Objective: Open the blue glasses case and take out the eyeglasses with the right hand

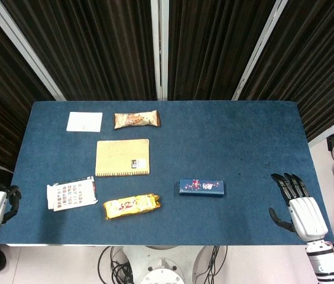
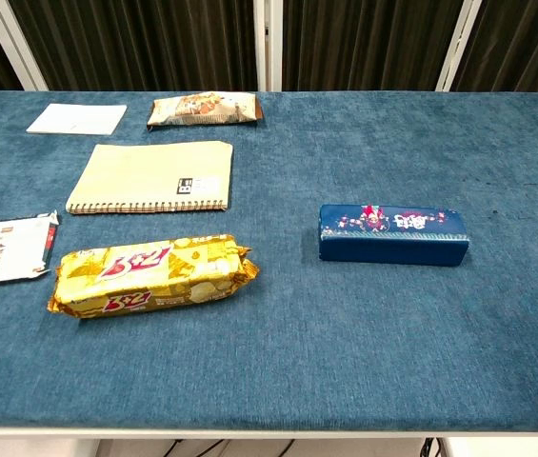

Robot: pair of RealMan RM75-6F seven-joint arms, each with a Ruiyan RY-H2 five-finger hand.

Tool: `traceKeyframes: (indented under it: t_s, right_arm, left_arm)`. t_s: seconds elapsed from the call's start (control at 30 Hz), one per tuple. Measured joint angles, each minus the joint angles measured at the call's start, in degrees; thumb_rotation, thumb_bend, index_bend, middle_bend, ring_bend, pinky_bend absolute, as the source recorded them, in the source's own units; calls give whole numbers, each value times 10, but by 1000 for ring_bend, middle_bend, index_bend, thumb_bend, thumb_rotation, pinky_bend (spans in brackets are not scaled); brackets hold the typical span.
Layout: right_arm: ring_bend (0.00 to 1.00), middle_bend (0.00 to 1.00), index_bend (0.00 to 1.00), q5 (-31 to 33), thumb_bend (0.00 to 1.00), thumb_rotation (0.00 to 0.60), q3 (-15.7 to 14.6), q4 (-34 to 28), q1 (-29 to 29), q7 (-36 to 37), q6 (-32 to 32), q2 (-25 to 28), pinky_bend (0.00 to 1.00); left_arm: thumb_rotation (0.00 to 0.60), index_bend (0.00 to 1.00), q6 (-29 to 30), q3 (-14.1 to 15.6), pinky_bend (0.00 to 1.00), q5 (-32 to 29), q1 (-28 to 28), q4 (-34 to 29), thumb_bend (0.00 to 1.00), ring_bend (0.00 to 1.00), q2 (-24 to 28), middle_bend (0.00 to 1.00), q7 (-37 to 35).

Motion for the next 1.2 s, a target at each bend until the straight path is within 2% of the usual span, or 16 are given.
traceKeyframes:
  t_s: [0.33,0.53,0.73,0.93,1.2]
  right_arm:
    - [0,101,68,2,323,600,-1,0,3,-2,-9,0,0]
    - [0,100,68,2,316,600,-2,0,20,-7,-40,-6,0]
    - [0,98,69,15,151,600,2,3,55,-12,-108,-25,0]
    - [0,81,63,58,157,600,18,24,107,-27,-192,-67,0]
    - [0,47,34,111,182,600,50,88,175,-50,-268,-164,0]
  left_arm:
    - [600,667,0,0,449,0,0,0,579,453,0,637,1]
    - [600,667,0,0,449,0,0,0,580,453,0,637,0]
    - [600,667,0,0,449,1,0,0,579,452,0,637,-1]
    - [600,667,0,0,449,1,0,1,579,453,0,637,-3]
    - [600,667,0,0,449,1,0,1,579,453,1,637,-5]
